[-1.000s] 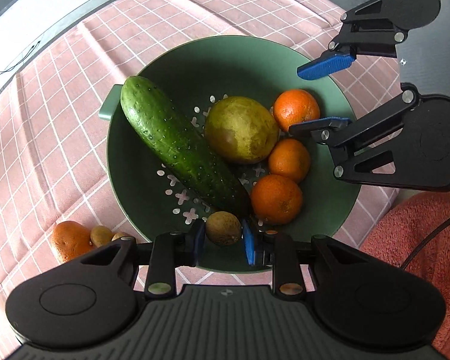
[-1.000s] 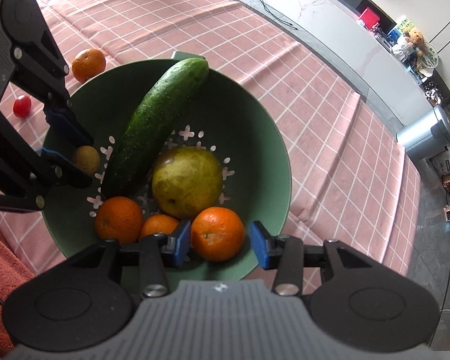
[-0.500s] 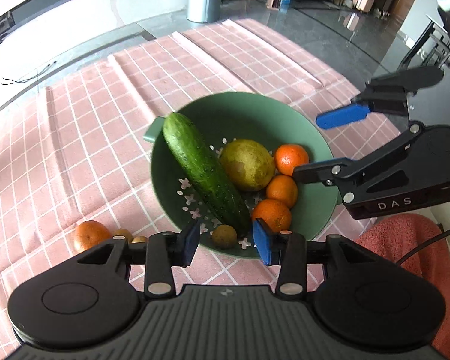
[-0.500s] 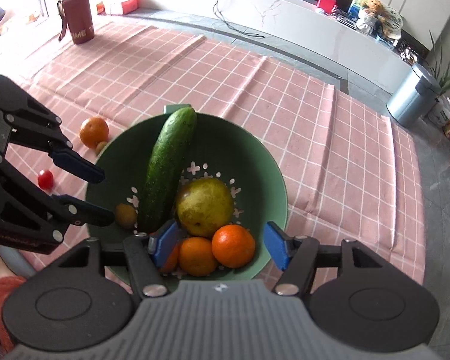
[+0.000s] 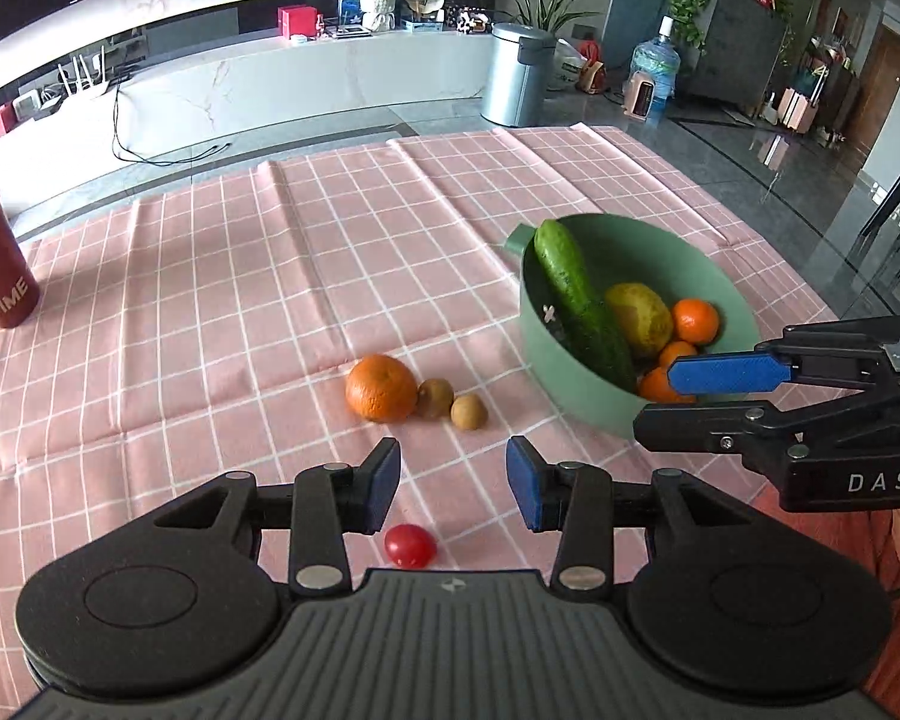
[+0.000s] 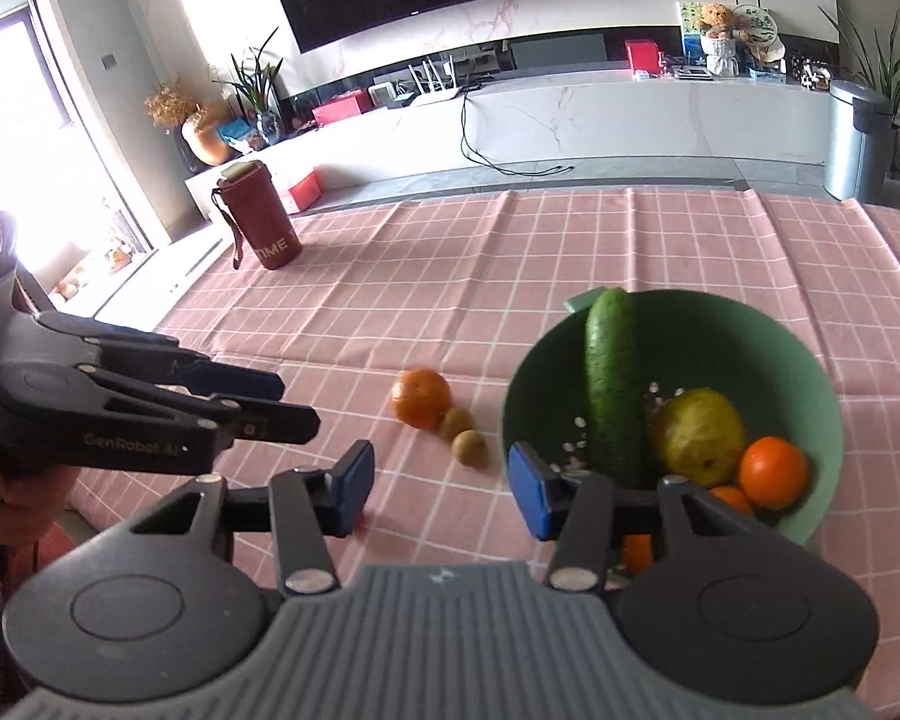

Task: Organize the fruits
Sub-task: 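Move both open tools back toward the remaining fruit on the cloth, then grasp the red cherry tomato with the left tool while the right tool grasps an orange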

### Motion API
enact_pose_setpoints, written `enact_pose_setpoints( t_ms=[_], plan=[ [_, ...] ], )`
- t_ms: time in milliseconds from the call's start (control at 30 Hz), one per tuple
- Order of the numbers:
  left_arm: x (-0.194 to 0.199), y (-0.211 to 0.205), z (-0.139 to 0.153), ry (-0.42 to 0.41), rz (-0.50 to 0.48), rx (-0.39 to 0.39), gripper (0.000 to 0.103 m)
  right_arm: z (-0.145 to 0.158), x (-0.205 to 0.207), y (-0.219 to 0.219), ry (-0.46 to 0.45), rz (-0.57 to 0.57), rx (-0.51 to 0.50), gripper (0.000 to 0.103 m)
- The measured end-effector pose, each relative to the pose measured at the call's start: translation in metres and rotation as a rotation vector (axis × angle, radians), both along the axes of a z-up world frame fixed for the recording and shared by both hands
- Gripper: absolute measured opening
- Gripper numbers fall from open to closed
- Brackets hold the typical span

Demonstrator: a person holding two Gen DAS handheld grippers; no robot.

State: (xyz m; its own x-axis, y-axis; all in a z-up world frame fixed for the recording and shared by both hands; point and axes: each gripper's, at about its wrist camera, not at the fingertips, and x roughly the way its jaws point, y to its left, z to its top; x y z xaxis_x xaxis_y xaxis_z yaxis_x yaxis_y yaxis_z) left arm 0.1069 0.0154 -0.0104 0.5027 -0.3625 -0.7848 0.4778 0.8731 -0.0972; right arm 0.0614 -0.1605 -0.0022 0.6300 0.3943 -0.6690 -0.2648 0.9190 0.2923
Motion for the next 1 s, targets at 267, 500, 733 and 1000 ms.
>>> enact_pose_setpoints(
  t_ms=[267,500,733,1000],
  plan=[
    [-0.011,0.009,-0.041,0.013,0.007,-0.004,0.049,-0.033,-0.006,0.036,-0.018,-0.04,-0.045,0.035],
    [-0.009,0.013,-0.073,0.046,0.049,0.059,0.049,-0.053,0.008,0.042,0.019,-0.063,-0.025,0.035],
    [0.001,0.014,-0.083,0.089,0.067,0.012,0.049,-0.064,0.021,0.051,0.031,-0.067,-0.037,0.035],
    [0.01,0.018,-0.09,0.13,0.095,-0.009,0.04,-0.07,0.028,0.054,0.036,-0.063,-0.043,0.035]
  ],
)
